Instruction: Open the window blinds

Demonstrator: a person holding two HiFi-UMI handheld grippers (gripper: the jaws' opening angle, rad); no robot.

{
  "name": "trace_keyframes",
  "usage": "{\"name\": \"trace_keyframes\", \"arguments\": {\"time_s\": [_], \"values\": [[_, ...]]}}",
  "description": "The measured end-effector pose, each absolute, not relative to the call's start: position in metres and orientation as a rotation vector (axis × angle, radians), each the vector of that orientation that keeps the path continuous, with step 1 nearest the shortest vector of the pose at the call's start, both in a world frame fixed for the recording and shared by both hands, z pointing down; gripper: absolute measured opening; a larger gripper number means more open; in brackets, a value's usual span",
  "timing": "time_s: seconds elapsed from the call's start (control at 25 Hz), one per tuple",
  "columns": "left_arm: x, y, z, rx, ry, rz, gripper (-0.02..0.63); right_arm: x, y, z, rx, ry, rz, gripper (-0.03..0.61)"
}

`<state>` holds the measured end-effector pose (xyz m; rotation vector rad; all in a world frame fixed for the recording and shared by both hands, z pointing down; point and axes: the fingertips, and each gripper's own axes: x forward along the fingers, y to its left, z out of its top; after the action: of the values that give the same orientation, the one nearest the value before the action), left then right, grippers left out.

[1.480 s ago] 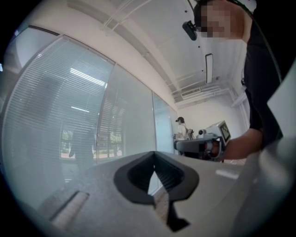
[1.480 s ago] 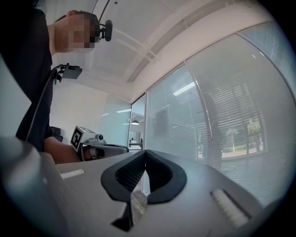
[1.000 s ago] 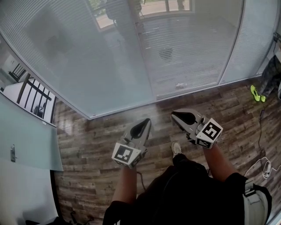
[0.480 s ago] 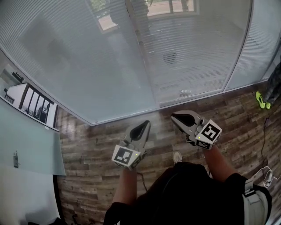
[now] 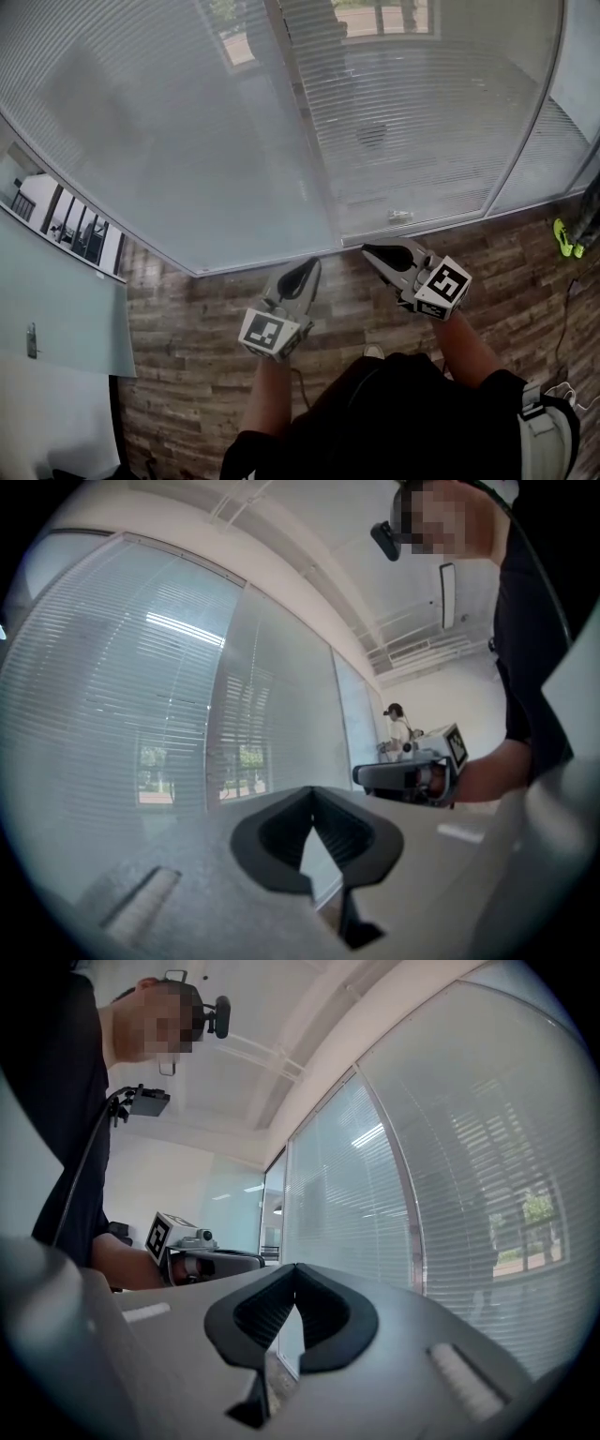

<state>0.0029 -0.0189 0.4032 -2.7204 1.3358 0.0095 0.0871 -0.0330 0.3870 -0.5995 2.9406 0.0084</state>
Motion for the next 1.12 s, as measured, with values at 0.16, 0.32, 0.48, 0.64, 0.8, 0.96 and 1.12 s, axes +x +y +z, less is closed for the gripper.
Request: {"name": "trace_keyframes", "arguments": {"time_s": [0.16, 0.32, 0.48, 0.64, 0.8, 0.96, 1.12], "values": [[0.012, -0.044, 0.402, -2.710, 1.340, 0.008, 0.005, 0.095, -0.057, 0.386, -0.581, 2.940, 0.010, 0.005], [0.021, -0.064, 0.396, -2.690, 1.351, 0.016, 0.005, 0.104, -0.079, 0.388, -0.585, 2.944, 0.008, 0.005], [0.027, -0.077, 0.403, -2.680, 1.361, 0.002, 0.005, 0.112, -0.094, 0.394, -0.560, 2.947, 0.015, 0.005], [0.030, -0.084, 0.407, -2.694, 1.378, -0.016, 0.005, 0.116, -0.107, 0.392, -0.579, 2.917, -0.031, 0.005], [0.030, -0.089, 0.407, -2.703, 1.391, -0.031, 0.005, 0.112, -0.113, 0.394, -0.552, 2.915, -0.020, 0.005], [0.026, -0.092, 0.410, -2.682, 1.390, -0.023, 0.005, 0.110, -0.114, 0.400, -0.532, 2.928, -0.020, 0.005], [0.022, -0.103, 0.411, -2.680, 1.380, -0.033, 0.005, 0.108, -0.126, 0.402, -0.571, 2.936, -0.040, 0.005]]}}
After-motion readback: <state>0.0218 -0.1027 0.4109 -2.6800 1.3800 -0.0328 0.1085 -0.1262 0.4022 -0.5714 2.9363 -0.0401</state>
